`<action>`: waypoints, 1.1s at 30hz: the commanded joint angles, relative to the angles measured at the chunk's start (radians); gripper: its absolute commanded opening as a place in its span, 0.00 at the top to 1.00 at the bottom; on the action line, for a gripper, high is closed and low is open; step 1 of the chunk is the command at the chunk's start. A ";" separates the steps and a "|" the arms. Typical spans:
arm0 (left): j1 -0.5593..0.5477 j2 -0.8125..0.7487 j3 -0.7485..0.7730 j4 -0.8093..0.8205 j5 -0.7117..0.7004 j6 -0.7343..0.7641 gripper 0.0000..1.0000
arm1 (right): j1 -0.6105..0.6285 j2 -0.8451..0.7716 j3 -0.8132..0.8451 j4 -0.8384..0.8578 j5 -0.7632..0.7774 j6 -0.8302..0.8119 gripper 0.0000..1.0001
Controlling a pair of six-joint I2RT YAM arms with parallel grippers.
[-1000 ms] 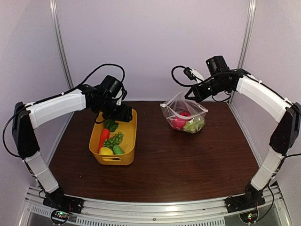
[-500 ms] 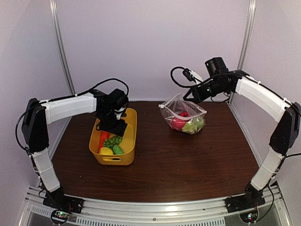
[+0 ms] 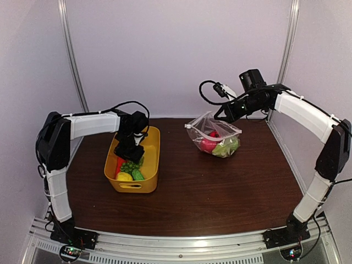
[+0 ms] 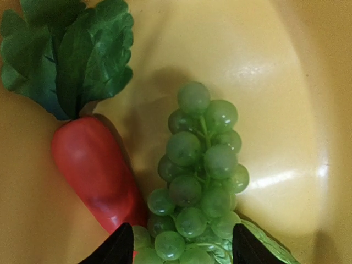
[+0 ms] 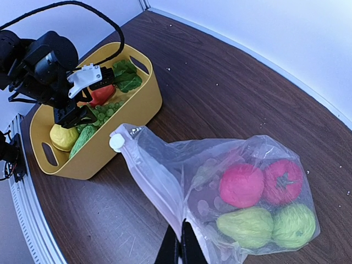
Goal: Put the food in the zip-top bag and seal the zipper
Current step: Pick up the fake fruit from the bin.
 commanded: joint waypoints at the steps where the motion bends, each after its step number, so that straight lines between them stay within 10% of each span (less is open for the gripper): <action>1: 0.017 0.044 0.030 0.021 0.012 0.034 0.39 | 0.001 -0.037 -0.024 0.011 0.002 0.006 1.00; 23: 0.018 -0.003 0.144 -0.056 0.027 0.043 0.99 | 0.001 -0.050 -0.033 0.013 0.010 0.005 1.00; 33: 0.014 -0.174 0.361 -0.087 0.178 0.032 1.00 | 0.001 -0.053 -0.027 0.011 0.016 0.005 1.00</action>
